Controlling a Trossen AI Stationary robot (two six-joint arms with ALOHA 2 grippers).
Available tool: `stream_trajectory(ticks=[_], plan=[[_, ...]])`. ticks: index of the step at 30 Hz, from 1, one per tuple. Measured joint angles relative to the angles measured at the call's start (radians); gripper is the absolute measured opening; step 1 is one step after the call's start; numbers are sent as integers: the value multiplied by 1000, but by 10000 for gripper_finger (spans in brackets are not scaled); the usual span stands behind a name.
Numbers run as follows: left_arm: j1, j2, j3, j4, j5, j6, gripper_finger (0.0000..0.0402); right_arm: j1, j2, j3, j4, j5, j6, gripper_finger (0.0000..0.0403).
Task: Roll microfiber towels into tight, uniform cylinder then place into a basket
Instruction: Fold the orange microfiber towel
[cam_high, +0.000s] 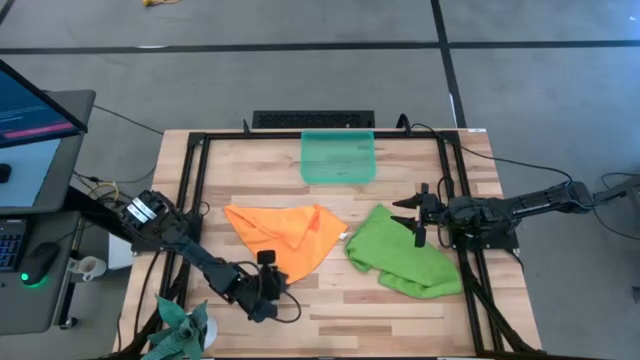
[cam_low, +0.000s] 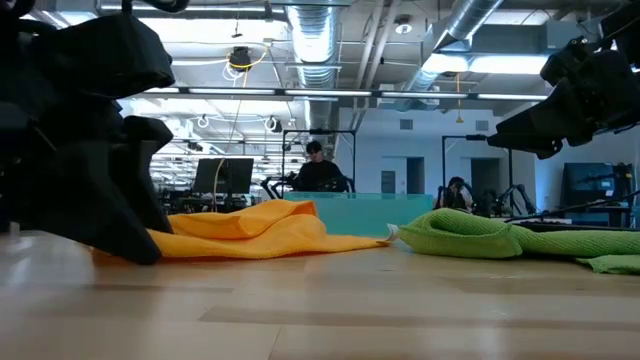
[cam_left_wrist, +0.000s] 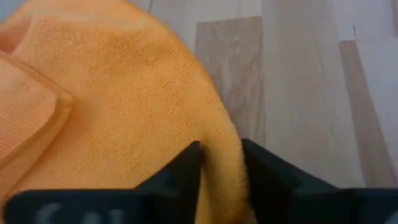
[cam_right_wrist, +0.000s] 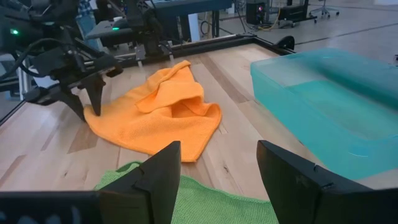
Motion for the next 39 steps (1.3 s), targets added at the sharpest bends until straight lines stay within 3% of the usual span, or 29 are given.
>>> stream_trajectory(ticks=[6,12,24,28,30,39], plan=[[-41,0,-1,-8,12,2,7,0,0,0,0,0,0,232],[-90,-2,20,-73,20,-35,6,0,0,0,0,0,0,232],[-162,0,229,-616,152,-285,2,0,0,0,1,0,6,232],[-178,0,262,-730,171,-348,1,8,0,0,22,0,240,232],[-182,0,269,-786,178,-385,1,6,0,0,55,3,312,232],[-182,-1,271,-895,178,-467,0,4,0,0,330,3,341,232]])
